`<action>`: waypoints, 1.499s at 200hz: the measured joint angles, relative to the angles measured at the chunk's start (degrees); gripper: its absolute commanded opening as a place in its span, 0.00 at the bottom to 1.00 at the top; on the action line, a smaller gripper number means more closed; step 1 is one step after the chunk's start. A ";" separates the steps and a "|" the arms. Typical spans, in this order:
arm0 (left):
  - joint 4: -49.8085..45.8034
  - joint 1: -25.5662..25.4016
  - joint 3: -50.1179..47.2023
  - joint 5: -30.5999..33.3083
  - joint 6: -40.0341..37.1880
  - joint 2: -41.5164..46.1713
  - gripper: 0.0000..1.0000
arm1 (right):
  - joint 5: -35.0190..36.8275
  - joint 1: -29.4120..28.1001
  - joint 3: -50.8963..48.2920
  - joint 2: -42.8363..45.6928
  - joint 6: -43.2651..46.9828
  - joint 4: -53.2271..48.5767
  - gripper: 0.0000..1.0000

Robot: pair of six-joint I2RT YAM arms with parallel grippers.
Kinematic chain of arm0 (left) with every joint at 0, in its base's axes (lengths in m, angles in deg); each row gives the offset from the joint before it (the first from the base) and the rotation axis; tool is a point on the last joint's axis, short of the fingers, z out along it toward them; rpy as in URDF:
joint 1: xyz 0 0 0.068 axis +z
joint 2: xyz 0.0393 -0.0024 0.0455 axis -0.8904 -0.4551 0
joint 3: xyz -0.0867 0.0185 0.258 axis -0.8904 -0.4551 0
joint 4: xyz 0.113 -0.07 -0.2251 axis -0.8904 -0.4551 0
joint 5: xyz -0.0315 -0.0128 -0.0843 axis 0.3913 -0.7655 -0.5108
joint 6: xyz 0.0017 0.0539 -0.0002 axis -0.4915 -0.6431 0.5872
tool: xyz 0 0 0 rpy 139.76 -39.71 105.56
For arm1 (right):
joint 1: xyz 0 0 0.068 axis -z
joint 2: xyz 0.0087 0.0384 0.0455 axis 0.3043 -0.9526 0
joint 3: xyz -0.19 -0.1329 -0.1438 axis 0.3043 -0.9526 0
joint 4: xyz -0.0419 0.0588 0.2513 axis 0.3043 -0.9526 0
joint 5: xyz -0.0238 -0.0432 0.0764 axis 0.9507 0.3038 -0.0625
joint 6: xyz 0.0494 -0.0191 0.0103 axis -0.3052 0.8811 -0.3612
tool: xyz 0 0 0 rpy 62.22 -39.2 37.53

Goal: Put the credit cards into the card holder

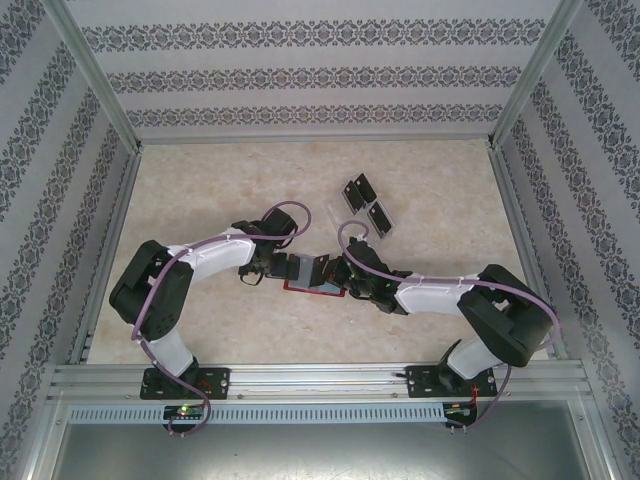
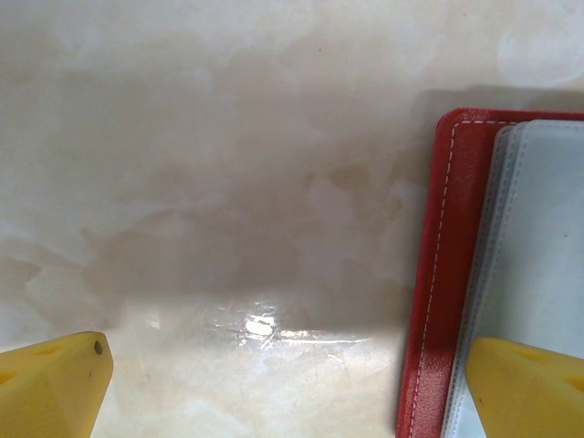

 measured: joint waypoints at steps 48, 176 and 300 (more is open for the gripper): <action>0.00 0.00 -0.11 -0.15 0.00 0.00 1.00 | -0.26 0.35 0.00 -1.27 -0.02 0.63 0.00; 0.22 0.00 -0.79 -0.15 0.00 -0.11 1.00 | -1.25 0.37 -0.02 -3.91 -0.20 1.27 0.00; 0.22 0.00 -0.79 -0.15 -0.02 -0.11 1.00 | -2.40 1.11 -0.83 -2.84 0.02 -0.46 0.00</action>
